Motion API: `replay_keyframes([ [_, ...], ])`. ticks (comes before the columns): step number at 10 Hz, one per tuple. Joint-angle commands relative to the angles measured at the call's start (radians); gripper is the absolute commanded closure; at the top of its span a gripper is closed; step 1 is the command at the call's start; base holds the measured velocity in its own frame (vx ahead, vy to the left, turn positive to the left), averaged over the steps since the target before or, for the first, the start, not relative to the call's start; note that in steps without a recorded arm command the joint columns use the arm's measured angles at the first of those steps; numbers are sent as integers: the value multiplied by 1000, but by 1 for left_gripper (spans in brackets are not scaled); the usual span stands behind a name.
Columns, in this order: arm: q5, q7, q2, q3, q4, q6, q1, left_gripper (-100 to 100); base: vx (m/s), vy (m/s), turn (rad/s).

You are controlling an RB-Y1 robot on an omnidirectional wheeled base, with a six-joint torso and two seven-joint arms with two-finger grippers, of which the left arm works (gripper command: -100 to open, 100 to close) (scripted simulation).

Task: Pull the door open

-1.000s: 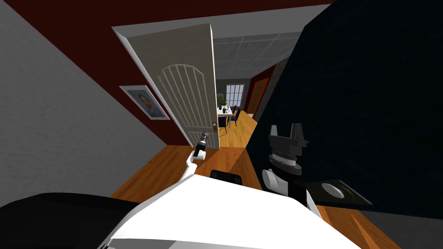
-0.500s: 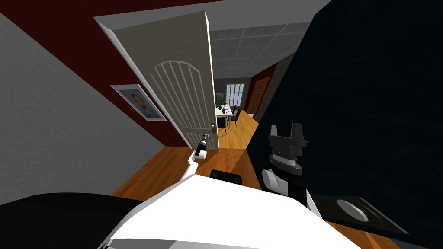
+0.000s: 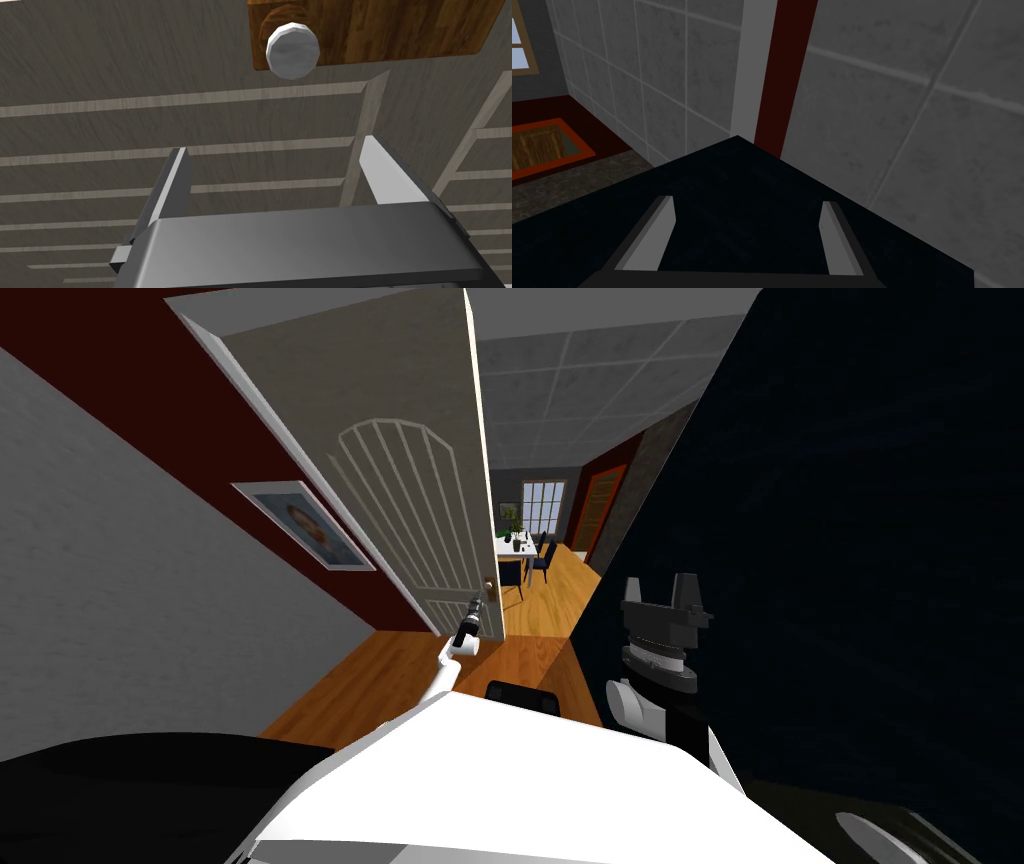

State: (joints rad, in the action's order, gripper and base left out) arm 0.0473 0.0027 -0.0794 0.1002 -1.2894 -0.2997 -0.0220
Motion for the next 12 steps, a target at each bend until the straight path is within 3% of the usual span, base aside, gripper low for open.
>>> replay_keyframes([
  [1,4,3,7,3,31,6,-13,-100,154,-11,2],
  [3,5,5,6,3,41,1,-16,-100,96,-15,1],
  [4,17,24,-26,21,62,-10,-15,-100,145,-37,-158],
  [5,21,29,-35,26,67,-13,-15,-100,174,-46,-131],
  [9,51,77,-113,71,114,-40,-11,-100,182,-18,-153],
  [10,47,70,-104,63,117,-41,-16,-100,83,-13,-20],
  [11,47,70,-104,63,117,-41,-16,100,-9,4,22],
  [12,47,70,-104,63,117,-41,-16,100,-27,7,-3],
])
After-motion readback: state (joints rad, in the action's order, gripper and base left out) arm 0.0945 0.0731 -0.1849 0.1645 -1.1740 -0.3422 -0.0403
